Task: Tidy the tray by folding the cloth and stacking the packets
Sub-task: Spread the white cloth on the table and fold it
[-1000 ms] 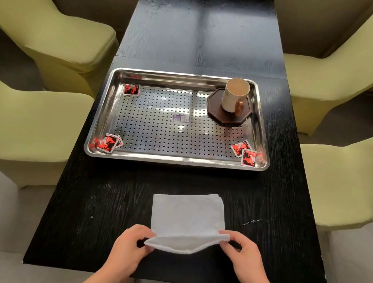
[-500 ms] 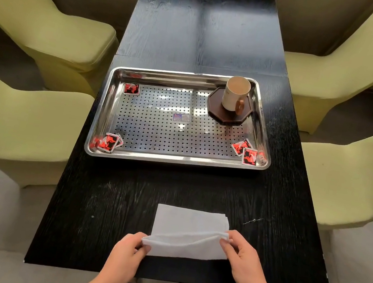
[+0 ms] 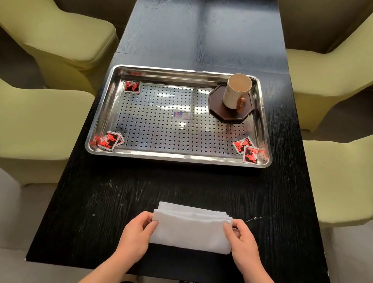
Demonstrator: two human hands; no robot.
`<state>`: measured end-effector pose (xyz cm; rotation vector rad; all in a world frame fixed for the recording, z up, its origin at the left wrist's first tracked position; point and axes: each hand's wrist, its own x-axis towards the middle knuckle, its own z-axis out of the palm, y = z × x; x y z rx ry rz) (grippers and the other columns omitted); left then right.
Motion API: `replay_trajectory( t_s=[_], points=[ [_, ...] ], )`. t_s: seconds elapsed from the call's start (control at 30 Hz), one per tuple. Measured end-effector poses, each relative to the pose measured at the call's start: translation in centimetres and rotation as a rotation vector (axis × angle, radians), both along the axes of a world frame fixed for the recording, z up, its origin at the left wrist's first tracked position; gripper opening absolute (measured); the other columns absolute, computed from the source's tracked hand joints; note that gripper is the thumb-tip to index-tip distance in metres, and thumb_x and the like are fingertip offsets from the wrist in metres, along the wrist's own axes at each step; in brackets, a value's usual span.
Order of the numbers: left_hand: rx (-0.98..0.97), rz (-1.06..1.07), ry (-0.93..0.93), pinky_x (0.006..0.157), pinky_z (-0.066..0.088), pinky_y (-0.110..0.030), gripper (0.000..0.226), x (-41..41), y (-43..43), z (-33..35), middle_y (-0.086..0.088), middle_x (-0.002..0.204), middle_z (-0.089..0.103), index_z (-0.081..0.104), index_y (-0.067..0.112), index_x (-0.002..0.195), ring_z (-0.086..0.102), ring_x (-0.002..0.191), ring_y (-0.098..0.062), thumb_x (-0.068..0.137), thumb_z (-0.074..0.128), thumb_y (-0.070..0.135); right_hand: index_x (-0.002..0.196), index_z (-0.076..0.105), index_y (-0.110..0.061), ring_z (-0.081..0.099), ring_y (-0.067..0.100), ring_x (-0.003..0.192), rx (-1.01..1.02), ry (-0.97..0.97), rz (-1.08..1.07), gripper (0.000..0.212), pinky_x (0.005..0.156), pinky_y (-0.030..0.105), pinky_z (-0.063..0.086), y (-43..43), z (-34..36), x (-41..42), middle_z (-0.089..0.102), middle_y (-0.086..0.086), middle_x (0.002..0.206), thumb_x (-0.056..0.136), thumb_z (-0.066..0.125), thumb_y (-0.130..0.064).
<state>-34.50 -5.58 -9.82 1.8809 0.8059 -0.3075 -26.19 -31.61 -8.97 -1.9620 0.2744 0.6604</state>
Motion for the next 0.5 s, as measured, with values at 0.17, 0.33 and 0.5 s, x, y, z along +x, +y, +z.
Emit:
replay_trajectory(
  t_s=[0.17, 0.33, 0.5],
  points=[
    [0.024, 0.035, 0.033, 0.077, 0.057, -0.036, 0.010, 1.1, -0.1, -0.1, 0.001, 0.092, 0.068, 0.062, 0.022, 0.094, 0.064, 0.085, -0.013, 0.100, 0.055, 0.025, 0.107, 0.060, -0.034, 0.070, 0.003, 0.093, -0.043, 0.063, 0.041, 0.034, 0.078, 0.025, 0.058, 0.2, -0.6, -0.6, 0.075, -0.014, 0.099, 0.086, 0.074, -0.012],
    [-0.032, -0.029, 0.063, 0.080, 0.056, -0.027, 0.028, 1.8, 0.2, 0.0, 0.006, 0.099, 0.068, 0.059, 0.029, 0.111, 0.065, 0.092, -0.010, 0.088, 0.073, 0.022, 0.107, 0.060, -0.027, 0.068, 0.011, 0.095, -0.127, 0.040, -0.024, 0.022, 0.083, 0.038, 0.060, 0.6, -1.5, -0.4, 0.072, -0.008, 0.101, 0.092, 0.064, -0.011],
    [0.124, -0.119, 0.131, 0.075, 0.053, -0.022, 0.045, 1.5, 0.7, -0.6, 0.007, 0.092, 0.065, 0.059, 0.026, 0.123, 0.063, 0.085, -0.009, 0.084, 0.073, 0.007, 0.098, 0.057, -0.025, 0.067, 0.015, 0.090, -0.166, 0.056, -0.045, 0.009, 0.079, 0.040, 0.060, 0.9, -2.2, 0.0, 0.069, -0.002, 0.099, 0.096, 0.060, -0.016]
  ],
)
